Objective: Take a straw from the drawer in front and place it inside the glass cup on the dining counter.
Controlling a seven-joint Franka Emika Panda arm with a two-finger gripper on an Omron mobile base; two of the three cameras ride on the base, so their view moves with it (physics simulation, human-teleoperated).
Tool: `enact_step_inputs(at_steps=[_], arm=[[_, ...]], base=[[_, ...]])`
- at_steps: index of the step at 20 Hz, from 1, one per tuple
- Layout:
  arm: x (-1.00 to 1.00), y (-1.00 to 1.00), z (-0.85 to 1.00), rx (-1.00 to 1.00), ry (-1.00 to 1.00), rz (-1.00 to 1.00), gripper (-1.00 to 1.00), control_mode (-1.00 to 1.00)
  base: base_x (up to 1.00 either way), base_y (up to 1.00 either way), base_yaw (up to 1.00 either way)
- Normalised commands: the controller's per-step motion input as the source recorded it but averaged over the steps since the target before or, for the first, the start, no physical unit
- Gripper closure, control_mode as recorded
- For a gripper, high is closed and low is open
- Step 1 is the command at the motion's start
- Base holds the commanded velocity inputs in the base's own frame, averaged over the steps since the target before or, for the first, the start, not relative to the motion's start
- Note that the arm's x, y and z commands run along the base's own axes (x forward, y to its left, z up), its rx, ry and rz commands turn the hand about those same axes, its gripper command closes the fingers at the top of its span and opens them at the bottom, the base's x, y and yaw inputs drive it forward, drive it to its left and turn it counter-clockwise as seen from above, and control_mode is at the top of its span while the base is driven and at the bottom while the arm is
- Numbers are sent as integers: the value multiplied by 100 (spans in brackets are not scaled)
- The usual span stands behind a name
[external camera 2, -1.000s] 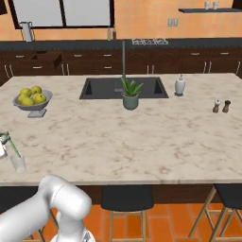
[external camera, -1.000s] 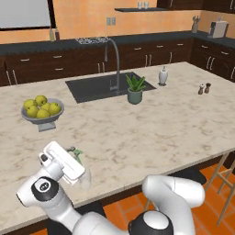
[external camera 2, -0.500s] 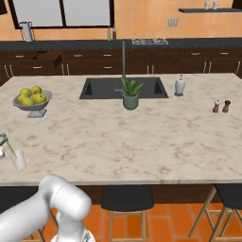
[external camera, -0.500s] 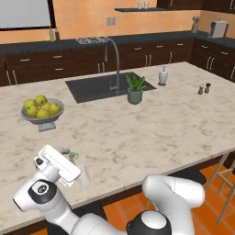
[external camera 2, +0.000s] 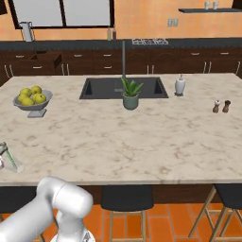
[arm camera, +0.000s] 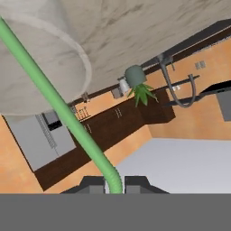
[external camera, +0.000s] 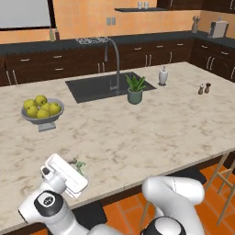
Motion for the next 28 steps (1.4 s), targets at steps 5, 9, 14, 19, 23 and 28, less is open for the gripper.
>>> enact_step_inputs(at_steps=[5, 9, 14, 19, 23, 28], arm=[[18, -33, -7, 0, 0, 0, 100, -100], [-9, -4, -9, 1, 0, 0, 100, -100], [7, 0, -2, 8, 0, 0, 100, -100], [33, 1, 0, 8, 0, 1, 100, -100], [4, 9, -13, 3, 0, 2, 100, -100], [0, 16, -16, 4, 0, 2, -100, -100]], base=[[0, 0, 0], [0, 0, 0], [0, 0, 0], [0, 0, 0], [0, 0, 0], [0, 0, 0]])
